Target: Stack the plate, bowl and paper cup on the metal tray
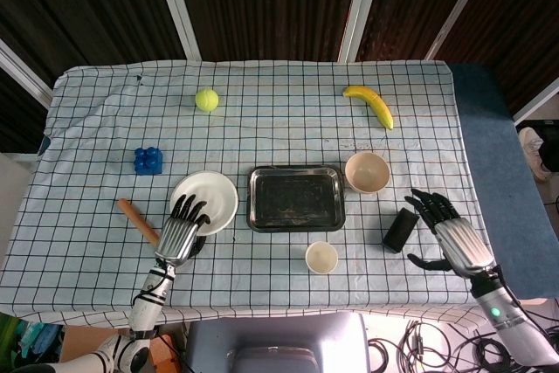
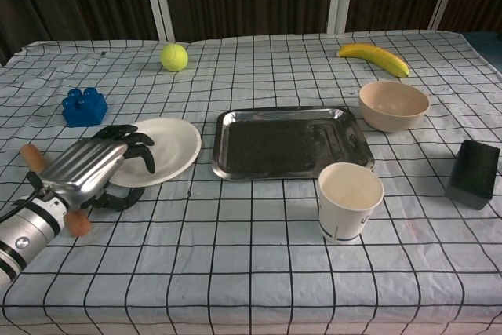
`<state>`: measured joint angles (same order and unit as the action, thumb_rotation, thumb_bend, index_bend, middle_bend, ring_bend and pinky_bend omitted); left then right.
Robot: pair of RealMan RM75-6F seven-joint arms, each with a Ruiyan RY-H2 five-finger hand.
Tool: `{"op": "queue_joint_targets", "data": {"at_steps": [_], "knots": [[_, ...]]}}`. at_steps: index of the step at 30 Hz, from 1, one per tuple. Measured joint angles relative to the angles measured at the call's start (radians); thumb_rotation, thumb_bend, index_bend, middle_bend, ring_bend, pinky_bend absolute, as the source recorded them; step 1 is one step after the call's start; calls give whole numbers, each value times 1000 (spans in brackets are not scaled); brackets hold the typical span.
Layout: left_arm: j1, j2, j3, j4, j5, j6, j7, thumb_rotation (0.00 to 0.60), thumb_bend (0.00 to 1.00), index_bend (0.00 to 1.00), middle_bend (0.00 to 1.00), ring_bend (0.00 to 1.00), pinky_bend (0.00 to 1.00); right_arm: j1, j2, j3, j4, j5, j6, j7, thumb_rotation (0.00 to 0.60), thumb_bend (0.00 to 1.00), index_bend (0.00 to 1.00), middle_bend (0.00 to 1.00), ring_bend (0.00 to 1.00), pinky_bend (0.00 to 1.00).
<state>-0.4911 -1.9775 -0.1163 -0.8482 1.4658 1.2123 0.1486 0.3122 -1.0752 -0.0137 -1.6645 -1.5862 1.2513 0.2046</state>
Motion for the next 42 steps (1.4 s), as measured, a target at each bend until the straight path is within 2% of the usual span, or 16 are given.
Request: {"op": "queue_joint_targets", "data": {"at_steps": [3, 12, 23, 32, 37, 42], "knots": [[-11, -25, -6, 42, 1, 7, -15, 600, 356, 505, 208, 71, 56, -3, 5, -3, 4, 2, -3, 8, 600, 118, 0, 0, 0, 0], [-34, -91, -25, 172, 2, 41, -74, 600, 366, 737, 302, 104, 47, -12, 13, -10, 14, 6, -8, 24, 600, 119, 0, 0, 0, 0], [-44, -118, -29, 238, 14, 115, -115, 600, 417, 746, 311, 106, 38, -25, 19, -18, 30, 10, -9, 44, 600, 118, 0, 0, 0, 0], [-46, -80, -35, 197, 41, 224, -100, 600, 442, 746, 320, 111, 35, -35, 16, -20, 56, 10, -5, 79, 600, 119, 0, 0, 0, 0], [-55, -40, -39, 111, 67, 280, -67, 600, 445, 746, 329, 119, 35, -41, 12, -18, 74, 15, 1, 103, 600, 118, 0, 0, 0, 0], [-85, -3, -36, -2, 102, 288, -11, 600, 441, 746, 334, 127, 35, -48, 12, -11, 83, 20, 15, 130, 600, 118, 0, 0, 0, 0]]}}
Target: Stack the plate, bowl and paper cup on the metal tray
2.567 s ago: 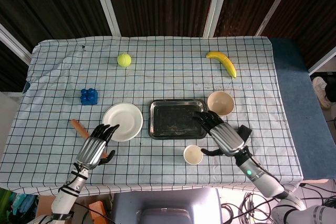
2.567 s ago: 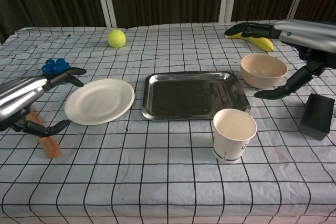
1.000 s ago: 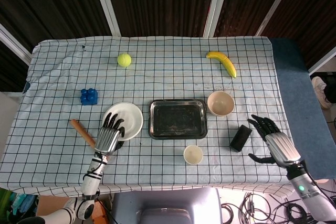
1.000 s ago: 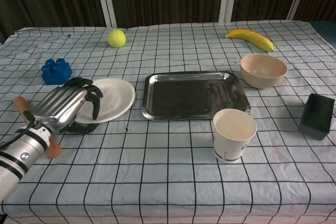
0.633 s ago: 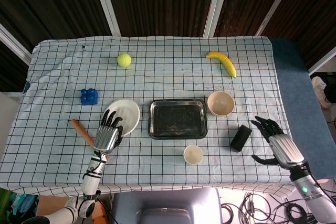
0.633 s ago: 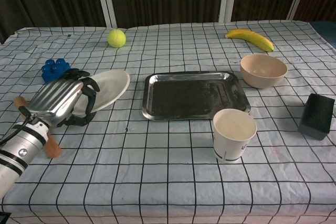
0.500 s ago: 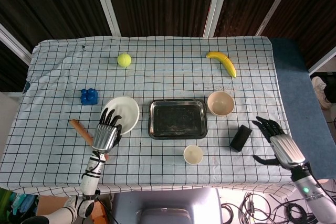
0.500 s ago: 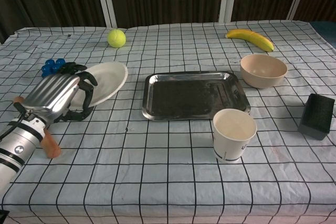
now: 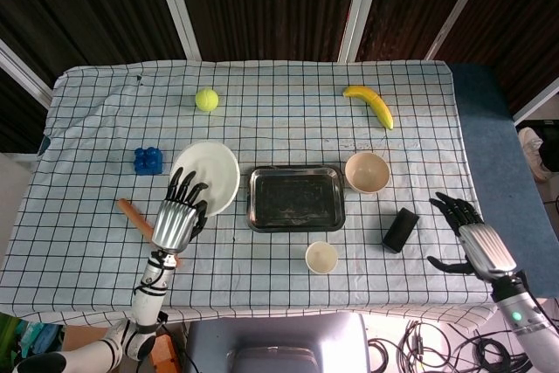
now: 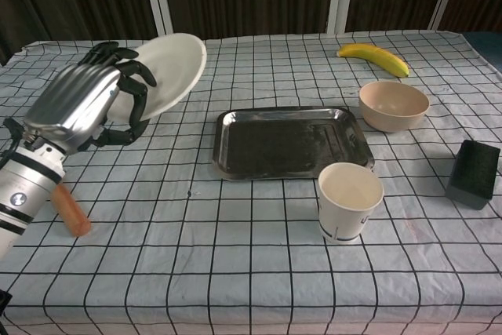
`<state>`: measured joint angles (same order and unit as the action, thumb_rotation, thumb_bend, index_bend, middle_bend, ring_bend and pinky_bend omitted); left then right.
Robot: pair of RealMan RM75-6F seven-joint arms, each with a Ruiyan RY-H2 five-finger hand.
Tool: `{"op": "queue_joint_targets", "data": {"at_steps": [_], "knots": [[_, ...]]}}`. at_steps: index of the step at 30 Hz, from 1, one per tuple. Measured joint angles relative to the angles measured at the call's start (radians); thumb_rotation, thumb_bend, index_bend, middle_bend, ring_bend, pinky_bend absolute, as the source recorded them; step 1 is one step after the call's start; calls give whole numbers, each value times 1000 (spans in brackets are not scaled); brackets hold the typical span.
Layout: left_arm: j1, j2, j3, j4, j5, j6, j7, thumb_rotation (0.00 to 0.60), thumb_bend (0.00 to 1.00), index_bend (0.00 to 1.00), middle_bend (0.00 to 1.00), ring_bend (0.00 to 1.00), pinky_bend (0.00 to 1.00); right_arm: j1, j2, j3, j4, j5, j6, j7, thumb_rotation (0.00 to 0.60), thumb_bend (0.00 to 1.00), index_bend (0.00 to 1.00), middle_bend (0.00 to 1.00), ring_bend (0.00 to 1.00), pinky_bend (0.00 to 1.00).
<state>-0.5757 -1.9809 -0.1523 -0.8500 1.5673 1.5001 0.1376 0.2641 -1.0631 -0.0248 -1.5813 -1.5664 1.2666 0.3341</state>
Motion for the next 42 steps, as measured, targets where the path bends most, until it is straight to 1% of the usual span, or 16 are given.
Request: {"op": "queue_joint_targets", "data": {"at_steps": [3, 5, 8, 11, 14, 19, 21, 25, 27, 30, 33, 35, 37, 38, 40, 42], "knots": [[-26, 8, 9, -57, 21, -19, 43, 600, 440, 745, 337, 131, 35, -7, 3, 5, 4, 2, 16, 9, 600, 118, 0, 0, 0, 0], [-43, 2, 17, -75, 37, -33, 66, 600, 441, 740, 344, 140, 36, -10, 5, 8, 5, 4, 21, 20, 600, 118, 0, 0, 0, 0], [-64, -27, 20, -70, 53, -40, 96, 600, 441, 733, 361, 162, 39, -12, 15, 10, 5, 4, 24, 63, 600, 118, 0, 0, 0, 0], [-84, -57, 20, -46, 56, -60, 93, 600, 439, 729, 374, 173, 41, -18, 32, 13, 13, -3, 42, 129, 600, 118, 0, 0, 0, 0], [-96, -78, 18, -29, 55, -73, 50, 600, 439, 725, 405, 204, 61, -32, 57, 17, 26, -13, 86, 196, 600, 118, 0, 0, 0, 0], [-121, -128, 8, 47, 44, -100, -69, 600, 438, 725, 416, 210, 72, -62, 108, 16, 39, -32, 147, 305, 600, 119, 0, 0, 0, 0], [-135, -150, 6, 82, 38, -123, -118, 600, 438, 724, 414, 210, 72, -73, 120, 16, 42, -34, 167, 311, 600, 118, 0, 0, 0, 0], [-161, -194, 5, 158, 32, -154, -159, 600, 448, 698, 418, 223, 74, -87, 133, 21, 44, -23, 175, 302, 600, 118, 0, 0, 0, 0], [-175, -216, 1, 201, 26, -170, -180, 600, 445, 661, 415, 224, 74, -93, 133, 28, 47, -4, 177, 300, 600, 118, 0, 0, 0, 0], [-193, -241, -4, 255, 14, -201, -221, 600, 420, 569, 402, 217, 73, -103, 134, 40, 50, 23, 181, 280, 600, 119, 0, 0, 0, 0], [-211, -255, -3, 303, 9, -230, -241, 600, 397, 392, 353, 176, 65, -109, 137, 44, 49, 25, 185, 293, 600, 118, 0, 0, 0, 0], [-221, -260, -2, 324, 5, -254, -247, 600, 382, 202, 275, 114, 46, -113, 139, 48, 50, 27, 187, 300, 600, 118, 0, 0, 0, 0], [-233, -266, -1, 335, -2, -283, -248, 600, 368, 58, 189, 48, 28, -117, 138, 54, 49, 36, 189, 292, 600, 118, 0, 0, 0, 0], [-237, -267, -1, 338, -3, -290, -247, 600, 360, 16, 148, 18, 20, -118, 137, 56, 49, 40, 189, 288, 600, 118, 0, 0, 0, 0], [-241, -271, 0, 340, -5, -287, -247, 600, 350, 0, 111, 0, 14, -120, 135, 61, 47, 45, 187, 282, 600, 118, 0, 0, 0, 0], [-243, -274, 2, 339, -2, -270, -252, 600, 343, 0, 96, 0, 9, -120, 134, 62, 46, 46, 184, 278, 600, 118, 0, 0, 0, 0]]}}
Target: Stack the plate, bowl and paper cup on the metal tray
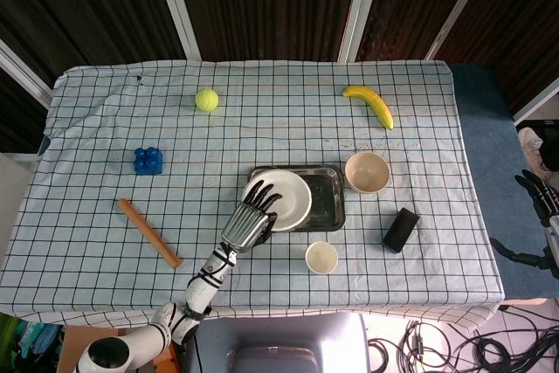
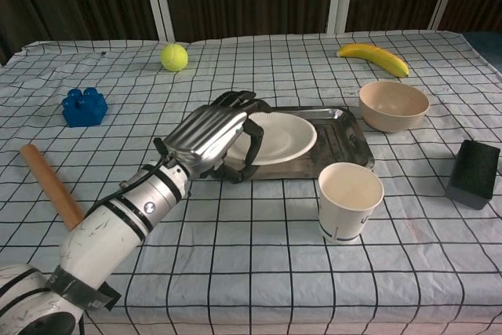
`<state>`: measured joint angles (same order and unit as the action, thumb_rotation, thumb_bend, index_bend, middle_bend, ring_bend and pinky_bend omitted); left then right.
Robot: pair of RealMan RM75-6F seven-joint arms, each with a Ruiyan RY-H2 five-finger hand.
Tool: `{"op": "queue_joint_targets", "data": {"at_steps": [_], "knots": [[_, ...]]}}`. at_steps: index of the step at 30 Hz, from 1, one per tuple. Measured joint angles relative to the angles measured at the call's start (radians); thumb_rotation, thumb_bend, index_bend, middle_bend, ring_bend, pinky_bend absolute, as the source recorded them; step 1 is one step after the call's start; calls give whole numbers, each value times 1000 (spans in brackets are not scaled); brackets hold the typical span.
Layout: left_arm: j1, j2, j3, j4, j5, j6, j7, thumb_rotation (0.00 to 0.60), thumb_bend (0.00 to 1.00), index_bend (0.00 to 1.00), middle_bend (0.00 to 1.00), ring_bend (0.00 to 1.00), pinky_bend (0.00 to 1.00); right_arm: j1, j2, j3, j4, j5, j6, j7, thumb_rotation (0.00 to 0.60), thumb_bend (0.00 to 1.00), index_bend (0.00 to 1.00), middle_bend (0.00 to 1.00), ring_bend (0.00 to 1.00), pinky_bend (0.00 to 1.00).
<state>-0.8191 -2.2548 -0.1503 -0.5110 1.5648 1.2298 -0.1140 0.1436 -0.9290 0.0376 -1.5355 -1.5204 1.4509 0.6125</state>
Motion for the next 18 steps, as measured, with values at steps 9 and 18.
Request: {"op": "queue_joint_targets", "data": {"at_steps": [9, 18], "knots": [[-12, -11, -4, -5, -7, 17, 49, 600, 238, 0, 0, 0, 0, -2, -4, -2, -5, -11, -9, -18, 600, 118, 0, 0, 0, 0], [-12, 74, -35, -188, -78, -109, 108, 600, 219, 0, 0, 0, 0, -6, -6, 3, -1, -18, -7, -13, 600, 118, 0, 0, 0, 0]]}}
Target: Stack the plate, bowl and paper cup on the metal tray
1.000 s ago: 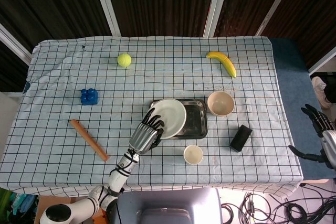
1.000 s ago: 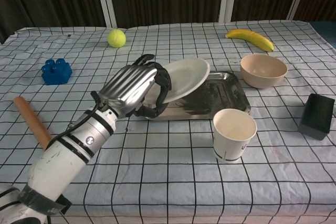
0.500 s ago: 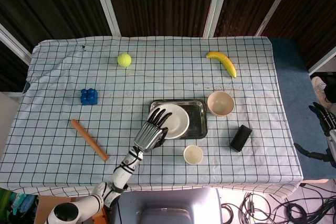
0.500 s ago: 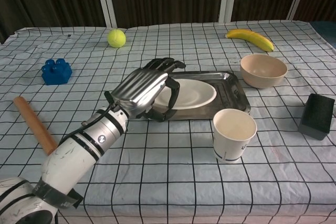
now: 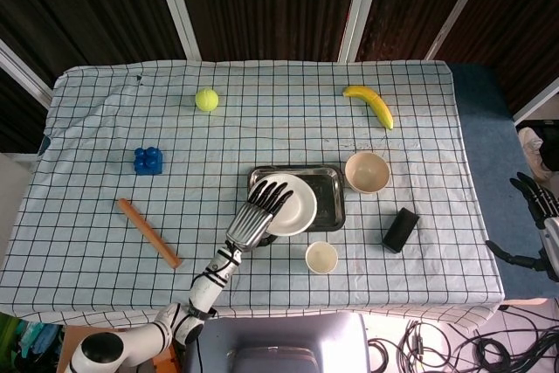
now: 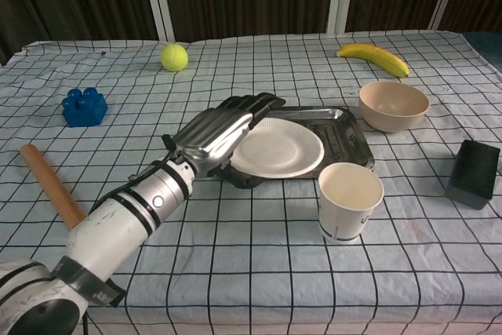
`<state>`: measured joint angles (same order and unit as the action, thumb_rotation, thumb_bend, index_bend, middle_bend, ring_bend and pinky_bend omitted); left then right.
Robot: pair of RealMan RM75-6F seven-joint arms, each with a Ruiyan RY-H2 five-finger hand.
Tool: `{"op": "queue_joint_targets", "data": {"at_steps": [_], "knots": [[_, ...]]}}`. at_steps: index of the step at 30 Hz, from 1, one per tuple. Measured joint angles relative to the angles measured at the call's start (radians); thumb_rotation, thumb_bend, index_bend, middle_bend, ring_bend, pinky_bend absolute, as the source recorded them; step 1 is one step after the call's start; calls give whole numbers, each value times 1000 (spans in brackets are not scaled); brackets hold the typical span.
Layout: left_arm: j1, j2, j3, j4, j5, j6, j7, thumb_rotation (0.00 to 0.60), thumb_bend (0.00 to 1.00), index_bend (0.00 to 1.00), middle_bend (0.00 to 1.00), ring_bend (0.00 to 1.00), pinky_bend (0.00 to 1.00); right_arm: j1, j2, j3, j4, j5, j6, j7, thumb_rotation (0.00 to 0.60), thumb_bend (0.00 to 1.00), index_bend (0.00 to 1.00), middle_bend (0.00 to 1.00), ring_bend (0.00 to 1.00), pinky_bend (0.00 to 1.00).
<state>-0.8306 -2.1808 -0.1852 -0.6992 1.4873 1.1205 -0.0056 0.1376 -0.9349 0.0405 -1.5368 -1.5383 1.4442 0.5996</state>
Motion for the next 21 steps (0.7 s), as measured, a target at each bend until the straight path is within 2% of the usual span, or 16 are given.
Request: {"op": "queue_joint_targets", "data": {"at_steps": [5, 12, 16, 21], "knots": [[6, 74, -24, -139, -50, -55, 55, 600, 224, 0, 0, 0, 0, 2, -3, -1, -2, -8, -7, -9, 600, 119, 0, 0, 0, 0], [9, 159, -63, -286, -151, -118, 268, 600, 298, 0, 0, 0, 0, 2, -2, -2, -5, -18, -8, -3, 600, 118, 0, 0, 0, 0], [-1, 154, -74, -289, -189, -124, 399, 600, 401, 0, 0, 0, 0, 2, -3, -3, -5, -22, -8, 1, 600, 119, 0, 0, 0, 0], [-30, 109, -91, -206, -211, -114, 462, 600, 432, 0, 0, 0, 0, -1, 1, -2, 1, -24, -3, 12, 600, 118, 0, 0, 0, 0]]}}
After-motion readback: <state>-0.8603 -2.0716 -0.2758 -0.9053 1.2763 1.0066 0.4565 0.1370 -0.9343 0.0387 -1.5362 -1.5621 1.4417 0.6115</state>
